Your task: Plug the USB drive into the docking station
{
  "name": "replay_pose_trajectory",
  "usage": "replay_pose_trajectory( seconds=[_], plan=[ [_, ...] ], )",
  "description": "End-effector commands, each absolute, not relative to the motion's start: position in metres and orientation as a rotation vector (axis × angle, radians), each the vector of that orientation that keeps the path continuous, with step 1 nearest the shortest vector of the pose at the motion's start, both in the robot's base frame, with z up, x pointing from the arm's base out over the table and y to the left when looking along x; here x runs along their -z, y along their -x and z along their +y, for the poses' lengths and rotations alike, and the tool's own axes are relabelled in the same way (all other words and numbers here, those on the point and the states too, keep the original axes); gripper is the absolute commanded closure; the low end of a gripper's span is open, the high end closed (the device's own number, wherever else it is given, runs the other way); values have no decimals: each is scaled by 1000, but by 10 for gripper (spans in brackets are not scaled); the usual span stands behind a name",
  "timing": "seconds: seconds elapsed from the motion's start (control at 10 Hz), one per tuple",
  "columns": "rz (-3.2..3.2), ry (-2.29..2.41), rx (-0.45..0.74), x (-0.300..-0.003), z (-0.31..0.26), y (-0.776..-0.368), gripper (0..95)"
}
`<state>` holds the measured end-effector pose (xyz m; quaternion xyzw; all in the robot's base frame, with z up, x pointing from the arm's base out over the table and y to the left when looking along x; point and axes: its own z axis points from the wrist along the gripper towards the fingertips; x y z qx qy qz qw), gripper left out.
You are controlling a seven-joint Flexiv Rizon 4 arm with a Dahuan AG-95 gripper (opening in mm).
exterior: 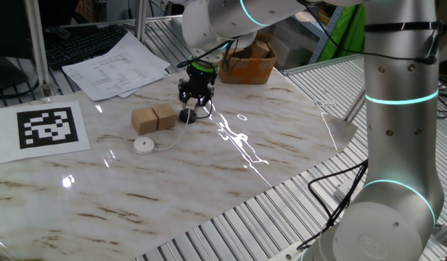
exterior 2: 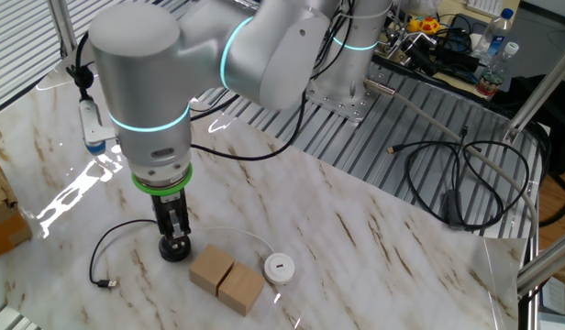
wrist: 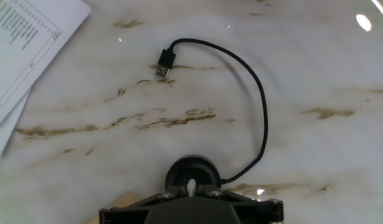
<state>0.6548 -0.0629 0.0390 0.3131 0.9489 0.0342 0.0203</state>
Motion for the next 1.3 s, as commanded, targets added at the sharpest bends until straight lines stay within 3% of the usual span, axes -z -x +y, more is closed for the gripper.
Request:
replay_pose_trajectory(
  seconds=[0.1,0.3,0.4,0.6,0.7,1.3],
  plan=[
    [2972,-972,-108,-50,-61,-655,570],
    [3034,-886,-136,-68,-61,-654,570],
    [3093,-790,-145,-84,-61,-651,760],
    [3135,-652,-145,-103,-58,-647,760],
    [3148,-573,-151,-114,-56,-640,950],
    [3192,-205,-104,-137,-51,-587,950]
  ],
)
